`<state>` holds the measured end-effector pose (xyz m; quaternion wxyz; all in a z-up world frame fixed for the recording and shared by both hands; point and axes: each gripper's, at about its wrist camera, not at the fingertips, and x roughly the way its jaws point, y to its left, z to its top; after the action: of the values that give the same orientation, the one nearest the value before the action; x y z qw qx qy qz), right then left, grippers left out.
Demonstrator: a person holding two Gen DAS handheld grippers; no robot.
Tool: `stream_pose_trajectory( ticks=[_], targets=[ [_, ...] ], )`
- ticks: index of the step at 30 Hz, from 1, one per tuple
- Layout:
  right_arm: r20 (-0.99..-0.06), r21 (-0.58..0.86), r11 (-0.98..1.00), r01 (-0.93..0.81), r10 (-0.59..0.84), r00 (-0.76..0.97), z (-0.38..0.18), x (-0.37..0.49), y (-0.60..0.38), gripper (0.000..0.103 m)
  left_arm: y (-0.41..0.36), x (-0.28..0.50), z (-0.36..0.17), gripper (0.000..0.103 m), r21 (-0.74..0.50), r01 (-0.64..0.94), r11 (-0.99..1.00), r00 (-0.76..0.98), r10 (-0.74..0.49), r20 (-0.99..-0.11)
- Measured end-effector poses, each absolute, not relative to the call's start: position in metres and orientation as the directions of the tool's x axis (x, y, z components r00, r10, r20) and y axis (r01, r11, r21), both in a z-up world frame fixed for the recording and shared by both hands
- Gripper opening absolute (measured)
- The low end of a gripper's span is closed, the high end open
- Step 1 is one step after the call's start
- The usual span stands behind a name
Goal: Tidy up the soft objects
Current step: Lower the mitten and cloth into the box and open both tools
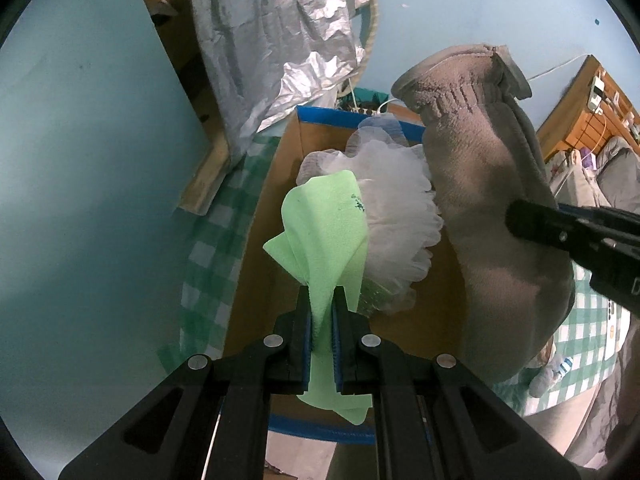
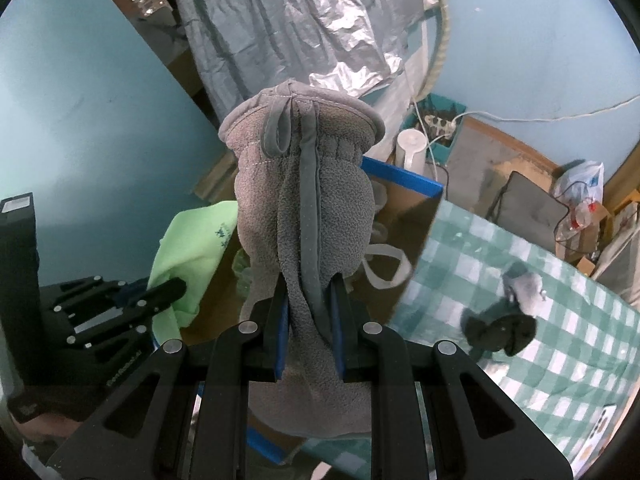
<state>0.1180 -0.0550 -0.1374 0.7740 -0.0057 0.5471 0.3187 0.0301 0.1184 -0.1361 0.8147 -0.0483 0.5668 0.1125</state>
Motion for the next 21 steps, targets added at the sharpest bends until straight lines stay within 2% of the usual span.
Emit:
stream_pose_trajectory(
  ticks=[15,17,19,20,21],
  targets=[
    [-0.871,0.387,0.814,-0.434,0.477,0.119,-0.176,0.114,-0.031,0.018,0.134,0.038,-0.168,0.009,0.056,-0.207,0.977,0.304,0.119,-0.945],
    [-0.872,0.389,0.815,-0.430,0.476,0.112,-0.180,0.112,-0.030,0.020,0.136,0.037,-0.171,0.013,0.063,-0.206,0.977,0.299,0.124,-0.946],
    [-0.873,0.389,0.816,-0.428,0.474,0.110,-0.182,0.111,-0.028,0.026,0.138,0.036,-0.174,0.029,0.055,-0.200,0.978,0.298,0.115,-0.948],
    [-0.875,0.389,0.817,-0.427,0.472,0.107,-0.181,0.110,-0.027,0.032,0.138,0.035,-0.173,0.032,0.057,-0.197,0.979,0.303,0.116,-0.946],
    [-0.879,0.383,0.821,-0.423,0.465,0.107,-0.182,0.110,-0.027,0.034,0.138,0.034,-0.173,0.042,0.063,-0.195,0.979,0.310,0.122,-0.943]
  ],
)
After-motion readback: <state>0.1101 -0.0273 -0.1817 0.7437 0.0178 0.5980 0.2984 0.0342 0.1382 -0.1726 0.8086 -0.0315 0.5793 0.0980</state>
